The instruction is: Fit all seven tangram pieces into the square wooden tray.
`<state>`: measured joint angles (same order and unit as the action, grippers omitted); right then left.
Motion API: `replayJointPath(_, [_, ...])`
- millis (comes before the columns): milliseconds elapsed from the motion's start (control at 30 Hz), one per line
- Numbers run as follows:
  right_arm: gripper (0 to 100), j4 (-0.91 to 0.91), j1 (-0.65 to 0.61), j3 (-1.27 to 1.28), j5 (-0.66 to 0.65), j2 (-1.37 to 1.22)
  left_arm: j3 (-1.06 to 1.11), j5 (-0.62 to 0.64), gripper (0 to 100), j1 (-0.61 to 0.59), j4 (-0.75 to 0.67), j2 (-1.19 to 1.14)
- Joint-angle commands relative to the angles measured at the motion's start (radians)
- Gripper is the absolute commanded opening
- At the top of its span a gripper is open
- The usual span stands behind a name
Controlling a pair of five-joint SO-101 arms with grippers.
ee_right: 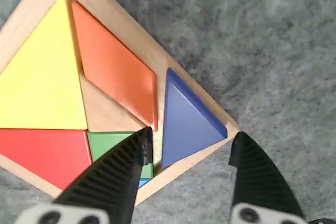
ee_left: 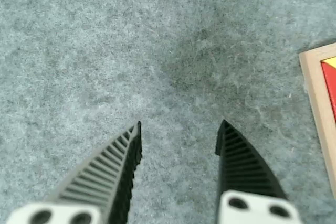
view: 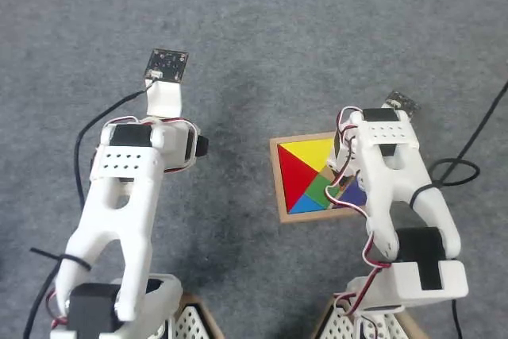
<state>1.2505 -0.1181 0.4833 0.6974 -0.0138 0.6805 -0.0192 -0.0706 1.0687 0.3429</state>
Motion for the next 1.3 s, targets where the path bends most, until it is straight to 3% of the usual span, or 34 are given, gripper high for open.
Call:
replayJointPath(0, [23.6,0.012,-0.012,-0.035,-0.015,0.013,-0.019,-0.012,23,0.006,-0.025,0.044])
replayJointPath(300, [23.5,0.028,0.065,-0.080,-0.020,0.008,-0.019,-0.012,23,0.008,-0.025,0.044])
replayJointPath(733, [23.5,-0.062,-0.110,-0.064,-0.017,-0.076,-0.019,-0.012,23,0.008,-0.023,0.044])
replayJointPath(967, [23.5,-0.028,-0.070,-0.080,-0.025,-0.004,-0.019,-0.012,23,0.008,-0.025,0.044])
replayJointPath(1133, [23.3,0.050,-0.010,-0.077,-0.216,0.166,-0.016,-0.011,23,0.008,-0.025,0.044])
replayJointPath(1267, [15.7,0.059,0.004,-0.002,-0.258,0.328,-0.021,-0.005,22,0.009,-0.014,0.058])
